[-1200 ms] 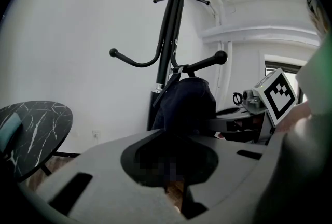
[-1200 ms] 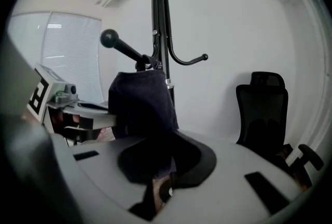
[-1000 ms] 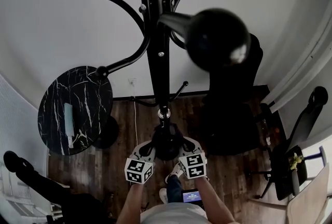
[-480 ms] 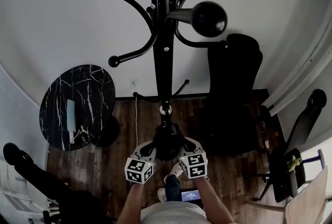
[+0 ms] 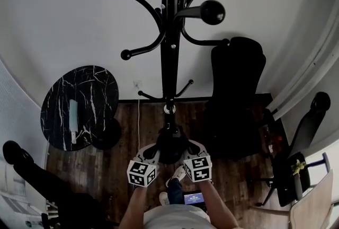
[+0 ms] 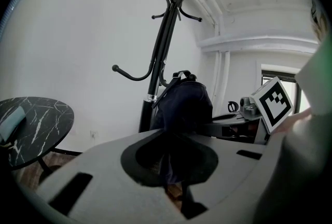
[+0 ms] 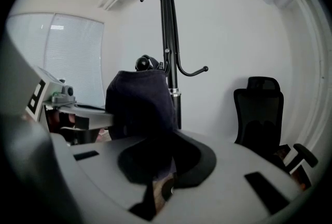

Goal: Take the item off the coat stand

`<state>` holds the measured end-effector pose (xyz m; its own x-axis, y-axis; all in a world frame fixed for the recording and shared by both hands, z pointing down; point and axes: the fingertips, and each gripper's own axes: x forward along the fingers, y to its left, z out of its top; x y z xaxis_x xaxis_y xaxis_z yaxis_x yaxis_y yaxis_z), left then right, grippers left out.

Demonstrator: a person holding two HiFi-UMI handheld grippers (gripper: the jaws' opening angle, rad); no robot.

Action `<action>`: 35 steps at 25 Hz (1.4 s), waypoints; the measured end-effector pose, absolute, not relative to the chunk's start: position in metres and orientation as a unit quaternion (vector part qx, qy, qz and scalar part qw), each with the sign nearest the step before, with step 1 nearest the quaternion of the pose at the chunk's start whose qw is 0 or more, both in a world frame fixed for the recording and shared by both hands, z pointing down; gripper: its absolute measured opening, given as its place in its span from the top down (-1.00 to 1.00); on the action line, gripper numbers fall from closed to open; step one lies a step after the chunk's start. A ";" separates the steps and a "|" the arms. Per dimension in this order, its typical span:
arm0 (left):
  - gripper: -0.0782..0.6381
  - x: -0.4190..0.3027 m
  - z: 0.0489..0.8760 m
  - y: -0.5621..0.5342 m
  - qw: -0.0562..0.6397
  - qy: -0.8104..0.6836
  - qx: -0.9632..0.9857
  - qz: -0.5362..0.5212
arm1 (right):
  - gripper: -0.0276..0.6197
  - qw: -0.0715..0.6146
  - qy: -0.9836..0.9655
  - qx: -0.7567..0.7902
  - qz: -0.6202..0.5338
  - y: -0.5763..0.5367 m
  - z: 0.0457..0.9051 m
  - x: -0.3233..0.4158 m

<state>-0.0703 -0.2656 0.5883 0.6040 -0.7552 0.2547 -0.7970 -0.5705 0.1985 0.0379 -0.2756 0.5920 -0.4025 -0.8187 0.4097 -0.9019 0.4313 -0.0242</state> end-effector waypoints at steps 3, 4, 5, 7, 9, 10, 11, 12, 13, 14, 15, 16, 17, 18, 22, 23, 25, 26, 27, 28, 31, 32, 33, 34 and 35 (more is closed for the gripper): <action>0.70 -0.070 0.586 -0.260 0.145 -0.438 0.885 0.070 | 0.82 0.171 -0.828 0.520 0.121 -0.269 0.590 0.038; 0.70 -0.071 0.585 -0.258 0.145 -0.438 0.885 0.068 | 0.82 0.172 -0.828 0.520 0.119 -0.267 0.590 0.037; 0.70 -0.071 0.584 -0.256 0.145 -0.438 0.885 0.065 | 0.82 0.173 -0.829 0.520 0.116 -0.264 0.589 0.036; 0.70 -0.073 0.581 -0.253 0.143 -0.439 0.885 0.060 | 0.82 0.173 -0.830 0.519 0.110 -0.261 0.586 0.033; 0.70 -0.074 0.577 -0.249 0.140 -0.439 0.886 0.056 | 0.82 0.170 -0.831 0.519 0.108 -0.257 0.582 0.032; 0.70 -0.074 0.575 -0.247 0.139 -0.438 0.886 0.055 | 0.82 0.168 -0.832 0.518 0.108 -0.254 0.580 0.032; 0.70 -0.074 0.573 -0.245 0.139 -0.438 0.886 0.054 | 0.82 0.166 -0.832 0.518 0.108 -0.252 0.578 0.032; 0.70 -0.074 0.572 -0.242 0.139 -0.438 0.887 0.053 | 0.82 0.163 -0.832 0.518 0.109 -0.249 0.576 0.032; 0.70 -0.075 0.570 -0.240 0.138 -0.437 0.887 0.051 | 0.82 0.161 -0.833 0.519 0.109 -0.247 0.575 0.032; 0.70 -0.074 0.569 -0.238 0.137 -0.436 0.888 0.050 | 0.82 0.159 -0.832 0.520 0.110 -0.244 0.574 0.032; 0.70 -0.074 0.568 -0.235 0.136 -0.435 0.889 0.049 | 0.82 0.156 -0.832 0.521 0.110 -0.242 0.573 0.032; 0.70 -0.074 0.567 -0.233 0.134 -0.434 0.889 0.048 | 0.82 0.155 -0.831 0.522 0.111 -0.240 0.572 0.032; 0.70 -0.074 0.566 -0.230 0.133 -0.433 0.890 0.048 | 0.82 0.153 -0.831 0.523 0.113 -0.237 0.571 0.032; 0.70 -0.074 0.566 -0.227 0.133 -0.433 0.890 0.047 | 0.82 0.151 -0.830 0.524 0.114 -0.233 0.570 0.031; 0.70 -0.074 0.561 -0.216 0.133 -0.427 0.893 0.045 | 0.83 0.136 -0.826 0.532 0.125 -0.220 0.566 0.031; 0.70 -0.075 0.560 -0.214 0.133 -0.426 0.894 0.046 | 0.83 0.134 -0.826 0.533 0.127 -0.217 0.565 0.031; 0.70 -0.077 0.559 -0.210 0.132 -0.426 0.894 0.045 | 0.83 0.133 -0.826 0.534 0.125 -0.212 0.564 0.029; 0.70 -0.078 0.558 -0.209 0.132 -0.427 0.893 0.045 | 0.83 0.134 -0.826 0.534 0.122 -0.211 0.564 0.027; 0.70 -0.079 0.557 -0.208 0.132 -0.428 0.893 0.046 | 0.83 0.132 -0.826 0.534 0.120 -0.210 0.562 0.027; 0.70 -0.080 0.556 -0.208 0.132 -0.428 0.893 0.047 | 0.83 0.129 -0.827 0.534 0.122 -0.209 0.561 0.026; 0.70 -0.082 0.552 -0.207 0.130 -0.431 0.892 0.049 | 0.83 0.115 -0.828 0.533 0.129 -0.208 0.556 0.026; 0.70 -0.081 0.549 -0.207 0.128 -0.432 0.891 0.049 | 0.83 0.115 -0.829 0.532 0.128 -0.208 0.554 0.027; 0.70 -0.080 0.547 -0.205 0.127 -0.433 0.891 0.049 | 0.83 0.116 -0.830 0.531 0.127 -0.208 0.553 0.027; 0.70 -0.079 0.546 -0.204 0.127 -0.434 0.891 0.049 | 0.83 0.117 -0.831 0.529 0.125 -0.208 0.552 0.028; 0.70 -0.079 0.545 -0.203 0.127 -0.436 0.890 0.049 | 0.83 0.118 -0.832 0.528 0.124 -0.208 0.551 0.029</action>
